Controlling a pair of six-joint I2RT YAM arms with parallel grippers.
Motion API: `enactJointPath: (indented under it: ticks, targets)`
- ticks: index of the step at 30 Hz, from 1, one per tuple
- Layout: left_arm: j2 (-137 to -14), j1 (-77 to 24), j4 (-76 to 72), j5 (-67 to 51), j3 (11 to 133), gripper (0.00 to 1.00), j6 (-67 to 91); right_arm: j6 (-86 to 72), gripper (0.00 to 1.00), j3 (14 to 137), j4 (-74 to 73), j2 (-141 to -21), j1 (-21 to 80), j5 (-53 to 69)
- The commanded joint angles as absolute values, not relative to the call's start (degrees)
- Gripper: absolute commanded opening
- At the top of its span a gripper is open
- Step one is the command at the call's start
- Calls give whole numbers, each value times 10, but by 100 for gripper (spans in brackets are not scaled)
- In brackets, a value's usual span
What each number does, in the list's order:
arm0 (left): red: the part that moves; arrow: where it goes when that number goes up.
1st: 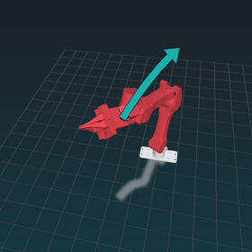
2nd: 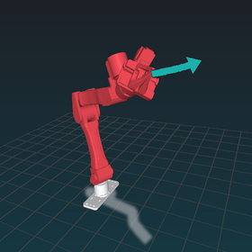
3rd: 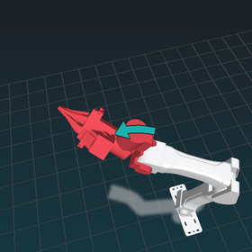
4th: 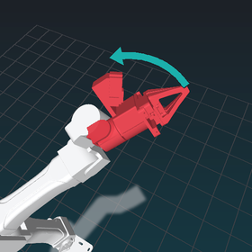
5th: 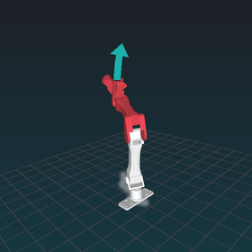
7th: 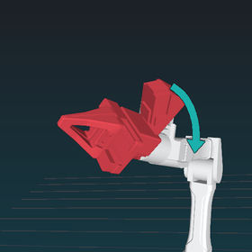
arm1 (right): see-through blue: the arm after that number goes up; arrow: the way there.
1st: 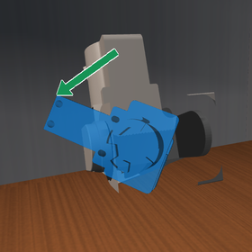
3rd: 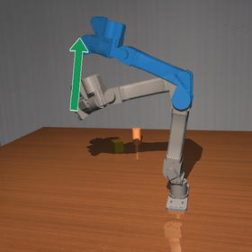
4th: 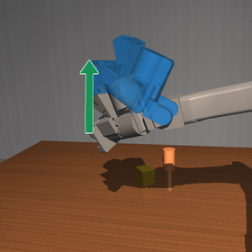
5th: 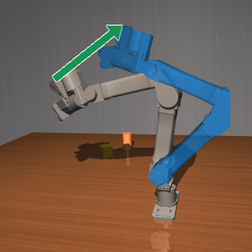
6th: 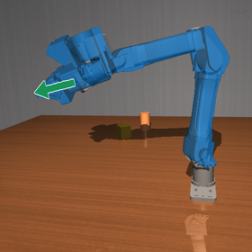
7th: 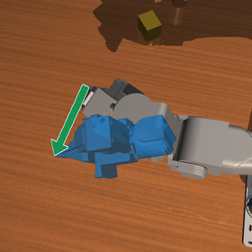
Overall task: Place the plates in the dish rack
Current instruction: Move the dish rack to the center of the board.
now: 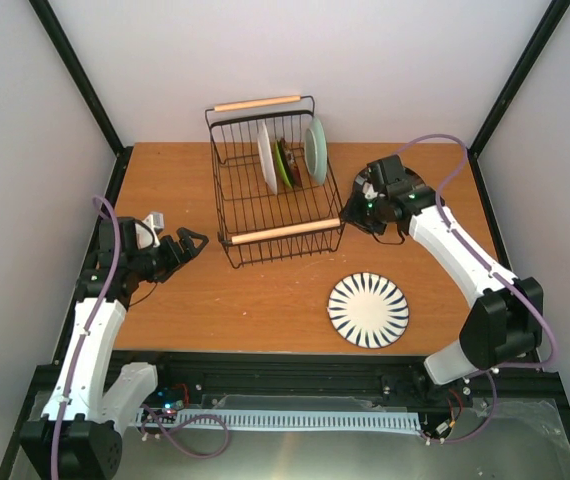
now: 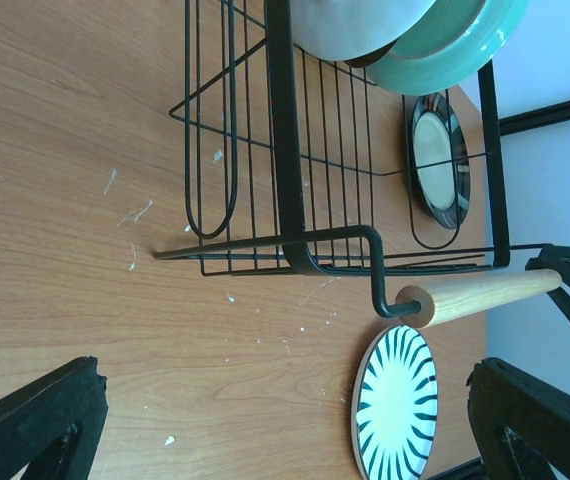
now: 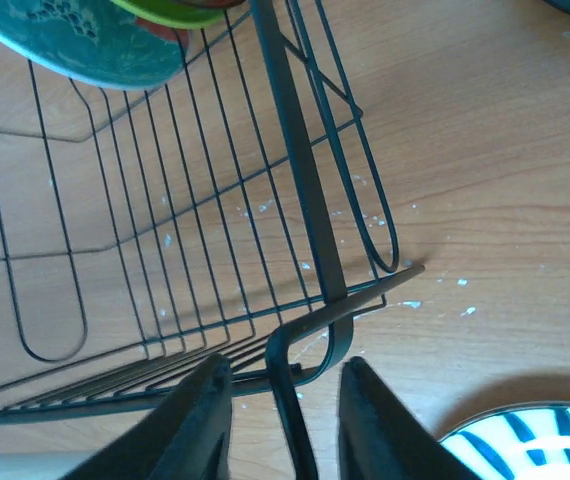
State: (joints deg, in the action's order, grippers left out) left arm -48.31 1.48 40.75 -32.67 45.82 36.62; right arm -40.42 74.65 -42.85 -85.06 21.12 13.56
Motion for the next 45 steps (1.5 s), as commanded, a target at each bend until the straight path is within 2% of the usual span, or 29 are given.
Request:
enactJointPath:
  ticks: [1,4,6,14,21,27,32,38,43,45]
  targets:
    - [-488,13,409,-319,477,100,347,-406,24,770,-408,-874,205,136]
    - [-496,13,410,-318,479,100,342,-395,8,785,-415,-887,199,126]
    - [-500,13,409,-316,480,100,340,-387,3,793,-419,-893,189,120]
    - [-515,13,401,-319,478,100,337,-333,4,840,-433,-943,117,134]
    - [-526,12,394,-324,473,100,337,-288,10,898,-452,-1001,91,126]
    - [-530,13,391,-326,467,100,337,-259,10,926,-459,-1013,73,112]
    - [-526,12,384,-343,448,100,335,-251,21,911,-420,-996,50,201]
    - [-454,12,388,-384,381,100,356,-232,48,858,-349,-916,39,256]
    - [-402,-5,411,-397,339,100,377,-228,51,817,-369,-857,9,241]
    - [-401,-17,417,-394,336,100,376,-233,56,773,-381,-821,-10,231]
